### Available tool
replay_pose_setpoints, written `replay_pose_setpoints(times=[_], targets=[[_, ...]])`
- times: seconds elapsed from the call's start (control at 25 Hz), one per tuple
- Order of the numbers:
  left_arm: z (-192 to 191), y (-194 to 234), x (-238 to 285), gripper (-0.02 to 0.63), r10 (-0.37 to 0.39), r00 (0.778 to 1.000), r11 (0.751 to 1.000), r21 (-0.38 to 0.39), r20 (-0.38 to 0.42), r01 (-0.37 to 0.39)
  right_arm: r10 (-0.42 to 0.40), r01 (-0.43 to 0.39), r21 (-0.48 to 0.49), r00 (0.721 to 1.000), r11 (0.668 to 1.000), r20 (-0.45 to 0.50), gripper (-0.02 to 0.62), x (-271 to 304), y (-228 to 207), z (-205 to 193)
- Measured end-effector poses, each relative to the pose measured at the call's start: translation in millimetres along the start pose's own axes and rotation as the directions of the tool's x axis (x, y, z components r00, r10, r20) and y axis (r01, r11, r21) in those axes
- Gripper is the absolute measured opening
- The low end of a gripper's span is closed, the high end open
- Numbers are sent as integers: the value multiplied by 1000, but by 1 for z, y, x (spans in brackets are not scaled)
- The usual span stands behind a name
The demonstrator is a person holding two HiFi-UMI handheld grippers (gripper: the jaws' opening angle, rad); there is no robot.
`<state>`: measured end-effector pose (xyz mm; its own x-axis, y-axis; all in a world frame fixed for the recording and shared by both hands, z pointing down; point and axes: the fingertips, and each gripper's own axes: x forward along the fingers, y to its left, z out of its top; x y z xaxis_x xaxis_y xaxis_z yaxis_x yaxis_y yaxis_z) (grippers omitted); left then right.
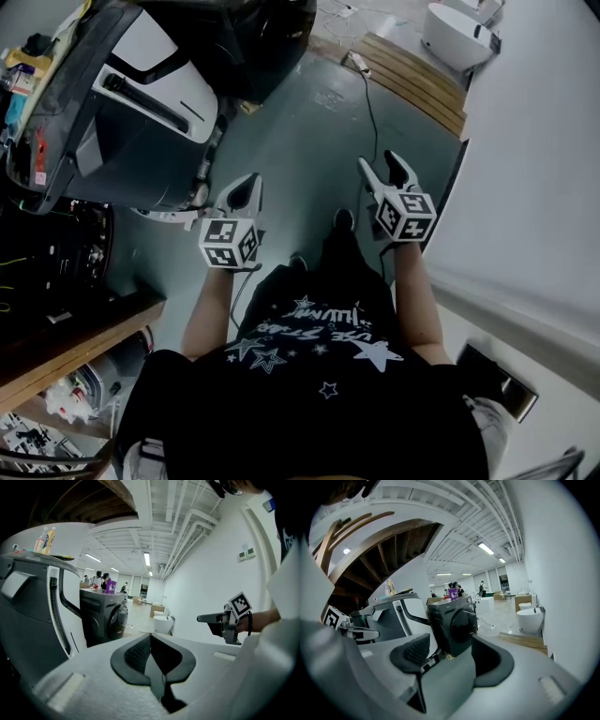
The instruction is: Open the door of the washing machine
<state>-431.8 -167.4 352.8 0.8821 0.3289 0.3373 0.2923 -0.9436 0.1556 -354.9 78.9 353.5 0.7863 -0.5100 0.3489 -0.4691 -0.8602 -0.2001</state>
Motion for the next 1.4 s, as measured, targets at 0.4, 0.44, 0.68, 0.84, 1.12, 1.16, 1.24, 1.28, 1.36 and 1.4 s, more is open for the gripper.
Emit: replay_pose_setpoints(times=[0.4, 0.44, 0.68, 0.84, 1.12, 1.16, 1.24, 1.28, 1.36, 1.4], targets=[[45, -20, 112, 11, 11, 1000, 999, 32, -14, -11, 41, -42, 65, 999, 997, 10, 301, 77, -101, 53], [52, -22, 126, 11, 17, 1000, 999, 34, -10, -16, 46, -48, 67, 999, 997, 18, 301, 84, -113, 61], [82, -29, 198, 11, 64, 998, 998, 6, 16, -64, 85, -88, 87, 995, 992, 43, 301, 119, -172, 93], [92, -32, 238, 11, 73, 997, 997, -12, -1, -73, 106, -109, 98, 994, 989, 32, 301, 140, -195, 103], [100, -17, 312, 11, 61, 997, 998, -26, -48, -62, 92, -90, 125, 996, 988, -7, 299, 188, -243, 109], [99, -13, 325, 11, 57, 997, 998, -34, -61, -59, 85, -82, 135, 996, 987, -12, 299, 199, -252, 109], [99, -1, 356, 11, 48, 995, 998, -36, -86, -51, 70, -66, 148, 997, 987, -20, 299, 224, -270, 114], [101, 6, 372, 11, 46, 995, 998, -35, -94, -50, 64, -59, 146, 998, 987, -25, 299, 240, -278, 118], [109, 26, 406, 11, 51, 993, 998, -38, -102, -55, 61, -55, 125, 997, 991, -42, 299, 275, -294, 128], [114, 38, 422, 11, 57, 993, 997, -40, -106, -61, 65, -59, 113, 997, 992, -48, 299, 294, -299, 134]])
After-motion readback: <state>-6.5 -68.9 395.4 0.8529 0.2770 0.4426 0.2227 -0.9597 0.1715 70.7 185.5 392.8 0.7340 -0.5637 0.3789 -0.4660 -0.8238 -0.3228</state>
